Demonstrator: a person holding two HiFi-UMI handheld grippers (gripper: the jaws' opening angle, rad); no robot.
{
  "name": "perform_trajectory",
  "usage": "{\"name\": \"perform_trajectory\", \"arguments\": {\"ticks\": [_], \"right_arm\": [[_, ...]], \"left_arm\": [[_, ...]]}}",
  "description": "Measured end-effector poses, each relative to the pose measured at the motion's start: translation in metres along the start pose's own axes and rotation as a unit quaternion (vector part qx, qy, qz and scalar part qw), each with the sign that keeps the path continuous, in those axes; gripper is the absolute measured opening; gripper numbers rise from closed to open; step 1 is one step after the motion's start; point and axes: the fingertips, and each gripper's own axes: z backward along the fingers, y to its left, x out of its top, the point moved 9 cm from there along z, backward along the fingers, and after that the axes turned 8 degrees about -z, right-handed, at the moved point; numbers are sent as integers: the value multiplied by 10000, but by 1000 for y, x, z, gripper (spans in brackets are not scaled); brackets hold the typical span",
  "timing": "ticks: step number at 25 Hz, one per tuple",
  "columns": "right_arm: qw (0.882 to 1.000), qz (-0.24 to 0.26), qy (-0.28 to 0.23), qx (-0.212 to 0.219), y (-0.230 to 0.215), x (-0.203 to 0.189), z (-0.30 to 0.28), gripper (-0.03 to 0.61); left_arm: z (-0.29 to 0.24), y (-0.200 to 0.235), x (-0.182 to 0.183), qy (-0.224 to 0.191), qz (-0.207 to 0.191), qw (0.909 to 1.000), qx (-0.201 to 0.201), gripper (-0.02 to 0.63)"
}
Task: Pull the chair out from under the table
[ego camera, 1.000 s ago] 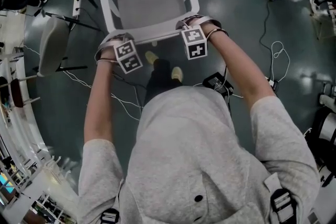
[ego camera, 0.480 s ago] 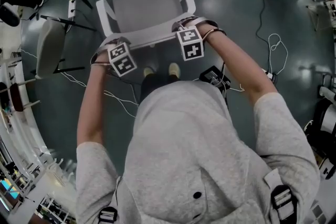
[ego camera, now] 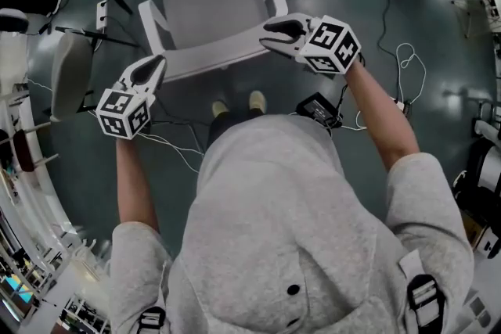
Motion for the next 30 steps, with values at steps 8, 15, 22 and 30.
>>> {"name": "perform_trajectory", "arguments": {"ticks": [8,15,22,30], "right_arm": [[9701,-591,-750,-2230,-12,-17,-16,34],[9708,-465,-777,-2222,-12,-20,-18,29],[9700,-219,-670,-2328,-7,-20,-20,29],[9696,-161,-629,-2358,-5,-21,-19,29]], "left_arm": [[-50,-26,5,-457,896,9717,2136,32],[-50,-19,2,-450,1099,9740,1927,26],[-51,-22,4,-351,1015,9741,1990,25],[-50,-25,4,-344,967,9753,1956,18]]}}
